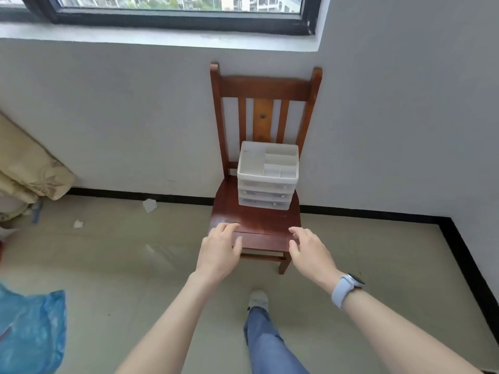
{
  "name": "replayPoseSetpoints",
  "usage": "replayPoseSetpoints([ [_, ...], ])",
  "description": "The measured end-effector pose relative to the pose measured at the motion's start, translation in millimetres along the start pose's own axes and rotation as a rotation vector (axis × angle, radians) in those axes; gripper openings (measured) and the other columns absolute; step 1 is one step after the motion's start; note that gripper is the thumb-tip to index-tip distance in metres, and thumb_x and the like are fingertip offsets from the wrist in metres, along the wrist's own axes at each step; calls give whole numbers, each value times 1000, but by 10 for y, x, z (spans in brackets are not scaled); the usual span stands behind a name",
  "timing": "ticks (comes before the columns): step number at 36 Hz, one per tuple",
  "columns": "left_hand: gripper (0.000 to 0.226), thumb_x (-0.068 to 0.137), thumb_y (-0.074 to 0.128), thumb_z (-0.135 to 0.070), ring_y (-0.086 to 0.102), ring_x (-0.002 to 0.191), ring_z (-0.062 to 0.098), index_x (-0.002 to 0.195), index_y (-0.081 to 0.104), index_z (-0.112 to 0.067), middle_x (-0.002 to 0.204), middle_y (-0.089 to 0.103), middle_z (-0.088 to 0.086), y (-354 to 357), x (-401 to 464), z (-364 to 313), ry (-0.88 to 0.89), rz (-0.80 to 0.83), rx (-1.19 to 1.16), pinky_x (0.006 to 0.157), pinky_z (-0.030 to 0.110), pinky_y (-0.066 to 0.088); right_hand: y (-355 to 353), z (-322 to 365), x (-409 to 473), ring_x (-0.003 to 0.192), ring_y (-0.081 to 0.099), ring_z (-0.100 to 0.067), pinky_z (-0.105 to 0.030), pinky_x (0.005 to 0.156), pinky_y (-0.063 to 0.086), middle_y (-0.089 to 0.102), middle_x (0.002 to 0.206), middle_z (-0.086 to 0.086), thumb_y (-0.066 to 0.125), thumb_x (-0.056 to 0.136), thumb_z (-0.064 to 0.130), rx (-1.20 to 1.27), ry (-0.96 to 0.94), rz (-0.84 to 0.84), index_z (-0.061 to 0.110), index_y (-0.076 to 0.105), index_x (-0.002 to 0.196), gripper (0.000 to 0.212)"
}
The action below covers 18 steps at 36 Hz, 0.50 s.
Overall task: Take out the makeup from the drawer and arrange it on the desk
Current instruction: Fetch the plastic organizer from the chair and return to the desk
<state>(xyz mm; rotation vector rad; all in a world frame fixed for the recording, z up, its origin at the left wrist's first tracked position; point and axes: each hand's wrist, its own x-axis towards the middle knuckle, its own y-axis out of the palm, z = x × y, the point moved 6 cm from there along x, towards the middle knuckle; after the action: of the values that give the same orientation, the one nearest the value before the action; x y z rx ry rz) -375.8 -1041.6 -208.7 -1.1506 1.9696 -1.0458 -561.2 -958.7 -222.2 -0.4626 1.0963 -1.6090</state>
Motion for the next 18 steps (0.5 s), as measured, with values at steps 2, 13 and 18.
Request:
replayPoseSetpoints([
  [2,37,95,46,-23,48,117,23,131,50,-16,130,52,1,71,374,96,-35,23,-12,96,38,39,103,-45,442,119,47,-21,-33,96,39,52,128,-4,38,96,20,54,31,26,16,43,134,39],
  [13,44,93,48,-16,39,126,23,137,44,-13,141,41,2,519,1925,501,-57,156,-37,101,39,37,844,-413,2188,108,57,-23,-35,90,49,61,116,-8,46,93,7,1038,698,91,12,44,131,38],
  [18,51,92,49,-16,25,137,24,142,37,-14,151,29,5,781,2431,657,32,208,29,105,43,35,1247,-543,2619,110,53,-22,-37,89,46,56,117,-7,36,96,1,1395,930,27,12,39,137,43],
])
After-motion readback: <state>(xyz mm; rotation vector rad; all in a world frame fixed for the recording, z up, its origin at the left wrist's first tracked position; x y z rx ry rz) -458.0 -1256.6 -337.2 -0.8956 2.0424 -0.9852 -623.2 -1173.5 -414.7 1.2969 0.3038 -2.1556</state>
